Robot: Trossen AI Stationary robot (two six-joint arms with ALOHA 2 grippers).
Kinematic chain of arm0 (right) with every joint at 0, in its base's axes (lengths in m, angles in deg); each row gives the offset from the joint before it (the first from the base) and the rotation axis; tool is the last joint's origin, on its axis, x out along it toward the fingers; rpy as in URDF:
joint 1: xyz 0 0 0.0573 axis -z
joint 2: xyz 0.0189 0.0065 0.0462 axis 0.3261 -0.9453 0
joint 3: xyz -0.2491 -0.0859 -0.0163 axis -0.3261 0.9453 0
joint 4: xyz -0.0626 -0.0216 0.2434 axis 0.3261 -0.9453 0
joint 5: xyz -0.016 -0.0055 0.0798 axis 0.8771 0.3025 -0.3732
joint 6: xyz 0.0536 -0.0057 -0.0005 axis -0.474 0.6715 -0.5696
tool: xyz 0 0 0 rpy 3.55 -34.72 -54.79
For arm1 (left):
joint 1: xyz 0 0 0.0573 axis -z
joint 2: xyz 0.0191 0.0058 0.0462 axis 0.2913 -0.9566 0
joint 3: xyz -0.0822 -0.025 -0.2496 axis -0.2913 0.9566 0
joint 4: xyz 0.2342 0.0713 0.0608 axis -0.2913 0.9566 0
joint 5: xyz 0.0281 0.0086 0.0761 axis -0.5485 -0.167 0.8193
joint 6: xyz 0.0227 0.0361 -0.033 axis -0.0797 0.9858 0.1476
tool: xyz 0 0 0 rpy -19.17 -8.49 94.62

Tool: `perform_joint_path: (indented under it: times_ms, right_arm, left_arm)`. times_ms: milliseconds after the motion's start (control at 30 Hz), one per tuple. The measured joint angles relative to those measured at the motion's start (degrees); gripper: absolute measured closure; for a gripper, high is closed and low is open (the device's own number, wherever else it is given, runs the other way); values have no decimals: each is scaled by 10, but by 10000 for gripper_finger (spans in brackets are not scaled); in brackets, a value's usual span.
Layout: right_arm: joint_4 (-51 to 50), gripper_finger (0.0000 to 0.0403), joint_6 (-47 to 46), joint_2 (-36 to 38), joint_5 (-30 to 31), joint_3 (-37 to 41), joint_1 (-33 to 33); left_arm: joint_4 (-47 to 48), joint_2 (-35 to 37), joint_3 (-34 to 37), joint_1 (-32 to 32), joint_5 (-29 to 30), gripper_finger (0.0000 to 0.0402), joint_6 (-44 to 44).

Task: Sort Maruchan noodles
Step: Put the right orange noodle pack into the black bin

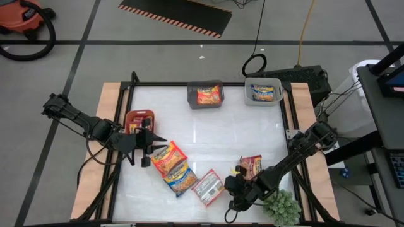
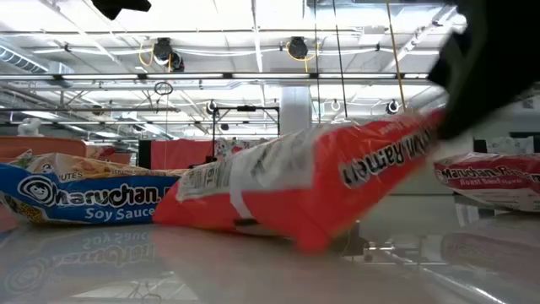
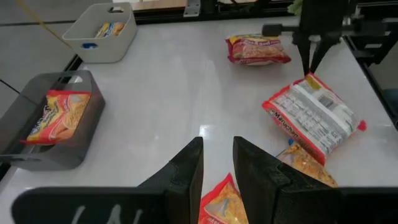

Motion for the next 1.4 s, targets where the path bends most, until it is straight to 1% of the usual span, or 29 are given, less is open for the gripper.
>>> perform_joint_path:
  times_ms: [333, 500, 667, 900, 1067, 1400]
  right_arm:
    - [0, 402, 134, 120, 154, 0, 5]
    - [0, 402, 207, 163, 195, 0, 22]
    - [4, 403, 276, 194, 199, 0, 61]
    - [35, 403, 364, 222, 203, 0, 133]
    - [46, 403, 392, 228, 209, 0, 187]
    - [47, 403, 449, 226, 208, 0, 290]
  left_arm:
    - [-32, -1, 0, 0, 0, 309, -5]
    - [-54, -1, 0, 0, 0, 309, -16]
    - [-72, -7, 0, 0, 0, 309, -49]
    - [-107, -55, 0, 5, -1, 309, -40]
    - [-146, -75, 0, 5, 0, 309, -13]
    - [-145, -76, 0, 4, 0, 309, -6]
